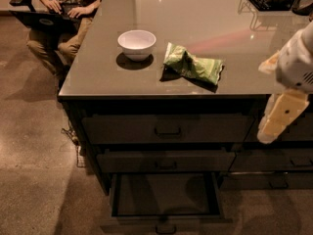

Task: Close bottom drawer

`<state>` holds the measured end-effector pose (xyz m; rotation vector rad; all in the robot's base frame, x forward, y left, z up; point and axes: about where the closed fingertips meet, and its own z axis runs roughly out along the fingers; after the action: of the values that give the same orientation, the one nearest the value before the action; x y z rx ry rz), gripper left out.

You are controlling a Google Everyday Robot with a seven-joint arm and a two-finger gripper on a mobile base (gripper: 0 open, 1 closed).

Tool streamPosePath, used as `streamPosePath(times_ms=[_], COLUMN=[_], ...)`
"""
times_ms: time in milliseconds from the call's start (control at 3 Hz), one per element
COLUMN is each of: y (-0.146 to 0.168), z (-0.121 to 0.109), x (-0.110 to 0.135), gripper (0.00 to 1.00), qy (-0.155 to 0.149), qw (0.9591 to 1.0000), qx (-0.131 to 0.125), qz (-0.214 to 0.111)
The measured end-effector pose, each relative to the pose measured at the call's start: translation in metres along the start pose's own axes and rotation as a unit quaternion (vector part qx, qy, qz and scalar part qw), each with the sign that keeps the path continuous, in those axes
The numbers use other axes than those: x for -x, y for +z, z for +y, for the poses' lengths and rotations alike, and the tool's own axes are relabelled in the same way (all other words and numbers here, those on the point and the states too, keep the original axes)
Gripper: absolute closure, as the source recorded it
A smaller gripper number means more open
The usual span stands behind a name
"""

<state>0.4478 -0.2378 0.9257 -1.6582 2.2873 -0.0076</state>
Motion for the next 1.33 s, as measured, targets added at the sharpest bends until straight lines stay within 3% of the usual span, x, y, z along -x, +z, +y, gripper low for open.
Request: streamPosePath(times_ms=[333,667,1000,1333], y=[0.063,0.123,0.186,0.186], z=[0.008,0.024,0.049,0.049], x=[-0.017,-0.026,-0.02,-0.02], gripper=[0.0,0.0,0.0,0.0], qy=[0.025,0.049,0.069,0.07], qw=[0.9987,0.9942,0.9859,0.9859], qx=[0.045,0.095,0.151,0.151], qz=[-0.001,-0.003,-0.016,-0.016])
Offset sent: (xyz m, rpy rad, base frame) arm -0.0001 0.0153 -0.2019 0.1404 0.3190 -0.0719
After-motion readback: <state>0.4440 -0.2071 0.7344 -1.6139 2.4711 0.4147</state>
